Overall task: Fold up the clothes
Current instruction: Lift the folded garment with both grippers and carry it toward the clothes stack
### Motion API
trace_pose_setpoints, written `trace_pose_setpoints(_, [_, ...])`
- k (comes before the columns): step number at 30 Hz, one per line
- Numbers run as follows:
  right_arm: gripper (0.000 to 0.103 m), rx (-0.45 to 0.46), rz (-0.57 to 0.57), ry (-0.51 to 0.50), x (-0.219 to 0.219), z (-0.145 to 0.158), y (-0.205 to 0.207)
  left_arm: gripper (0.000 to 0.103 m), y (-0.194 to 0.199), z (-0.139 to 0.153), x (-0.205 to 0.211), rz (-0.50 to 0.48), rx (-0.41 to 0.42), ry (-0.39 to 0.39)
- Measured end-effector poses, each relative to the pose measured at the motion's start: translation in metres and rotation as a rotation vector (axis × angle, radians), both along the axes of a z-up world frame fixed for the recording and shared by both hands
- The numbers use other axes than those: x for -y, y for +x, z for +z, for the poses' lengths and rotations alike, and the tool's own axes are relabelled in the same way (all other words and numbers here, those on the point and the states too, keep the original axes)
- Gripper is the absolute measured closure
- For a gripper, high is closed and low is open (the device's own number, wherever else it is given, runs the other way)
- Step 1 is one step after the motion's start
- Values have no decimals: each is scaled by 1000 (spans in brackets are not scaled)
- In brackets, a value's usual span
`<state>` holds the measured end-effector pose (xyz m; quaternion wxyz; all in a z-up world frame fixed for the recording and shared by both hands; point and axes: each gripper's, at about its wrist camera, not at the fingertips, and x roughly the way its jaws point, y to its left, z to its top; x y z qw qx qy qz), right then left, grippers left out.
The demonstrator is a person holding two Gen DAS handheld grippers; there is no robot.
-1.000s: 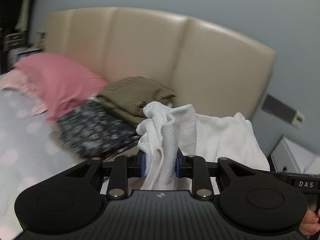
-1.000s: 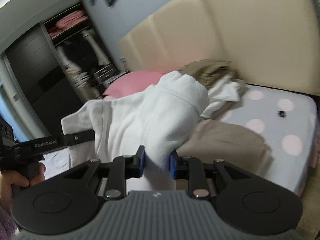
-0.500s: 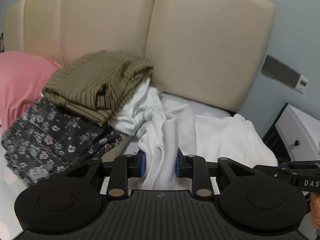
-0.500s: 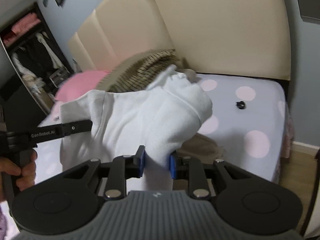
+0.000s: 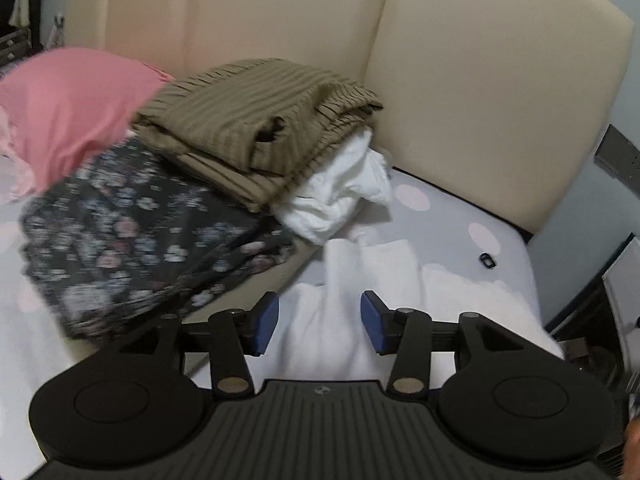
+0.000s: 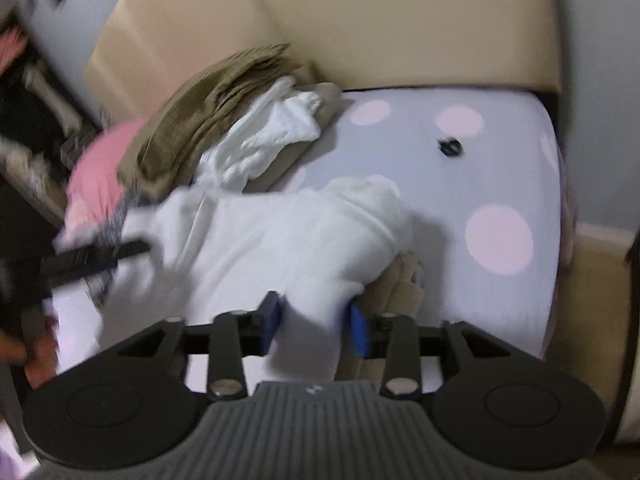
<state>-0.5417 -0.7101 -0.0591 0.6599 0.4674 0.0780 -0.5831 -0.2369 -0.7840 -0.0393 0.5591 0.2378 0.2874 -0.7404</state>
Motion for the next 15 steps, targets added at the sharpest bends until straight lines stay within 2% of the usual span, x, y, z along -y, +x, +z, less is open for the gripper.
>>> trace_pose_setpoints(3, [57, 174, -81, 20, 3, -5, -27, 59, 8, 6, -20, -1, 46, 12])
trace_pose_setpoints(5, [57, 239, -125, 36, 8, -11, -42, 59, 13, 10, -38, -2, 71, 4])
trace_pose_setpoints(10, [58, 358, -173, 99, 31, -29, -61, 59, 20, 11, -77, -42, 77, 39])
trace_pose_setpoints(12, [60, 385, -168, 123, 38, -37, -61, 64, 21, 4, -88, -62, 77, 78])
trace_pose_setpoints(14, [67, 378, -169, 139, 44, -42, -58, 68, 20, -4, -94, -79, 98, 103])
trace_pose_setpoints(15, [75, 367, -169, 132, 44, -42, -57, 68, 20, -8, -96, -76, 111, 108])
